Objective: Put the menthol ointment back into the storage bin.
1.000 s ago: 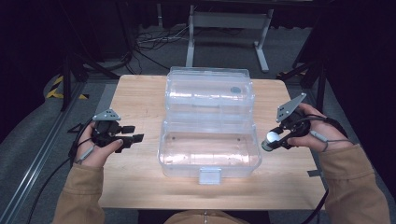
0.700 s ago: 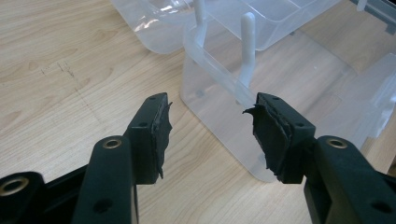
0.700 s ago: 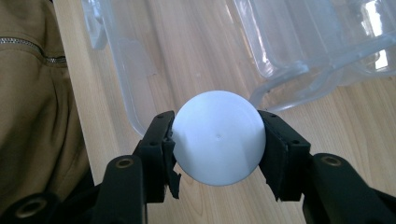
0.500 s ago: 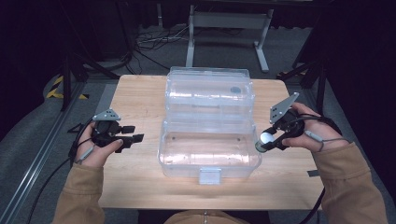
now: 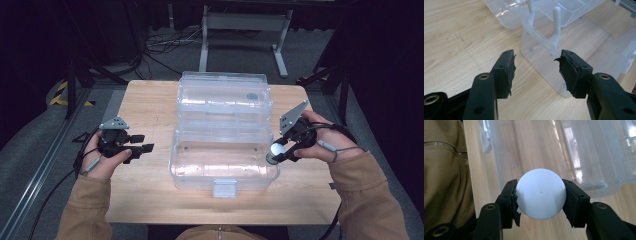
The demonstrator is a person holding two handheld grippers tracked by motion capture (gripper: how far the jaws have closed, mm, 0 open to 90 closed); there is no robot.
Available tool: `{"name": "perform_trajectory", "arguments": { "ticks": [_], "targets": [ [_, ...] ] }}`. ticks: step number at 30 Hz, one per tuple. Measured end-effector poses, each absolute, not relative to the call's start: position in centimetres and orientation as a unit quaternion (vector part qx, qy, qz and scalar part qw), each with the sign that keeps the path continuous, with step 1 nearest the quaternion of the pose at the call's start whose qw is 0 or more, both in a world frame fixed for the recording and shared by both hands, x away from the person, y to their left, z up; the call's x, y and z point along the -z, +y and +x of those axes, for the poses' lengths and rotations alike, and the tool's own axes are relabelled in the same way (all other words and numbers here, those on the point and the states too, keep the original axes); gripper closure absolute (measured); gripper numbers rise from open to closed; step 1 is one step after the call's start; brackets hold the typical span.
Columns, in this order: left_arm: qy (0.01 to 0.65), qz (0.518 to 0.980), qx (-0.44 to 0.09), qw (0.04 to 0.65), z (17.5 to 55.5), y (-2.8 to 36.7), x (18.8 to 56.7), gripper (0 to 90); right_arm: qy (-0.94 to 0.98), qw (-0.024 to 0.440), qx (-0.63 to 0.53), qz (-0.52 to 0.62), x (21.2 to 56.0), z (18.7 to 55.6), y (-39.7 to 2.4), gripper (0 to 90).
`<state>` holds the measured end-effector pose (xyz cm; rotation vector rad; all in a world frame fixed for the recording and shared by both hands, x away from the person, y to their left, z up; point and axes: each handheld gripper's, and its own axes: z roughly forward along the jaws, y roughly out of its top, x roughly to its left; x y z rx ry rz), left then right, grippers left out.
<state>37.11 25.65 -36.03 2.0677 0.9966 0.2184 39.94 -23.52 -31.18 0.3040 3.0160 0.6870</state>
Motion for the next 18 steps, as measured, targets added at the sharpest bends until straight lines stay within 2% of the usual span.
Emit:
{"name": "perform_trajectory", "arguments": {
  "ticks": [18],
  "targets": [
    [0.394,0.820,-0.089,0.406,37.1,25.7,36.0,46.7,0.975,-0.002,-0.206,0.081,32.8,40.5,-21.8,50.3]
  ]
}}
